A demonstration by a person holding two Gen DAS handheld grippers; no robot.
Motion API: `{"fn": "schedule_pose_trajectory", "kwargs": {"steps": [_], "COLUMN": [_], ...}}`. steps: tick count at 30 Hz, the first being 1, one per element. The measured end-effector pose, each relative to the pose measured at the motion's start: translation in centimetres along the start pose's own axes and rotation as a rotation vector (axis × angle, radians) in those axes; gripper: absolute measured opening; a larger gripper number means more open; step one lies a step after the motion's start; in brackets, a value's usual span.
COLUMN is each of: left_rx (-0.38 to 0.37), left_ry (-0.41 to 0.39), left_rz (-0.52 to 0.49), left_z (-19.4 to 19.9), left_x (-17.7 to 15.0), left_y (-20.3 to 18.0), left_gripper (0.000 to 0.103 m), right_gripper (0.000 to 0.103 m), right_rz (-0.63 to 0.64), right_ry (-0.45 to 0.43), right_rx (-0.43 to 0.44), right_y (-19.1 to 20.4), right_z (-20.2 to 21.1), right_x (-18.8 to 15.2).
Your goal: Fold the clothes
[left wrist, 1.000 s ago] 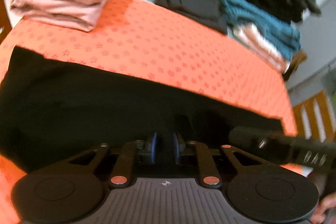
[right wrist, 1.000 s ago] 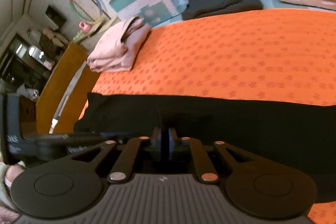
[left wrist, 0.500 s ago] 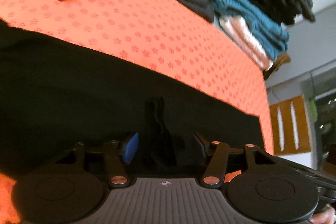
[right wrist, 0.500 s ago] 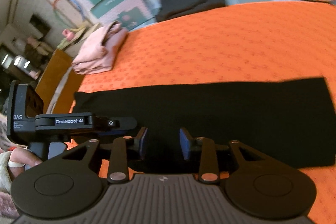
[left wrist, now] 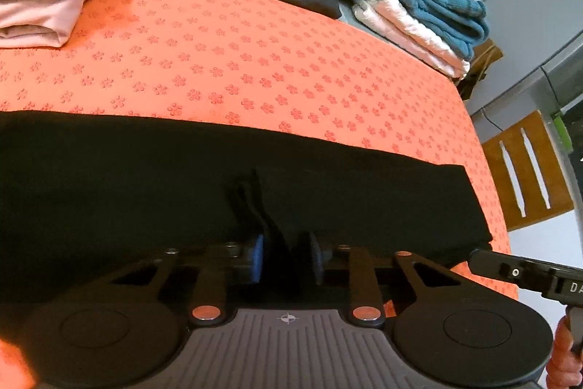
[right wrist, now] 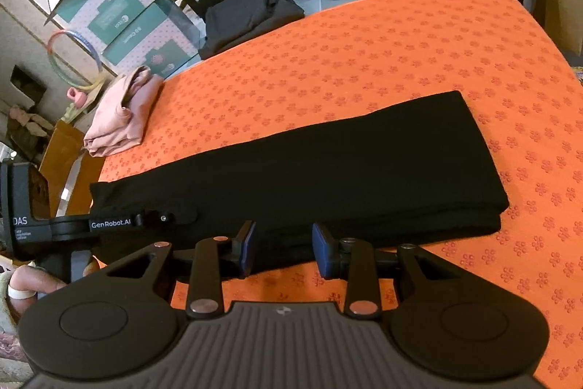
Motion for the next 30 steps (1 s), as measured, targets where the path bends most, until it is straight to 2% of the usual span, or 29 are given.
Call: {"fn": "schedule_pose_trajectory", "kwargs": {"steps": [1, 2, 11, 22, 30], "left_rx": [-0.011, -0.012, -0.031, 0.034, 0.076], "left_ry": [0.001, -0.006, -0.106, -0.157, -0.156], "left_rz": [0.002, 0.001, -0.044, 0.035, 0.088], "left_z": [0.0, 0.1, 4.2, 10.2, 12.5], "left_x": [0.0, 0.0, 1.4, 3.4, 4.0], "left_y": [0.0, -0.1, -0.5, 5.9, 10.8], "left_gripper": [0.012, 0.011, 0.010, 0.010, 0.010], "right_gripper": [0.038, 0.038, 0.038, 0.038, 0.038], "right_rz": [0.002, 0.005, 0.053, 0.026, 0.037], "right_ry": [0.001, 0.002, 0.000, -0.013, -0.001], "right_rx": [0.000, 0.000, -0.025, -0.053, -0.055], "right_y": [0.1, 0.2, 1.4, 1.4, 2.3], "right_z": [-0.1, -0.1, 0.3, 0.8, 0.7], "right_x": [0.0, 0.0, -0.1, -1.6, -2.6]}}
Point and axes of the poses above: each gripper's, at about its wrist camera, not at the fingertips, and z roughly against the way its jaws point, y to its left, x to its top, the point moved 7 cm from there along -z, roughly the way its jaws point, and after that the axes turned 8 degrees about z, right-handed, at the moved point
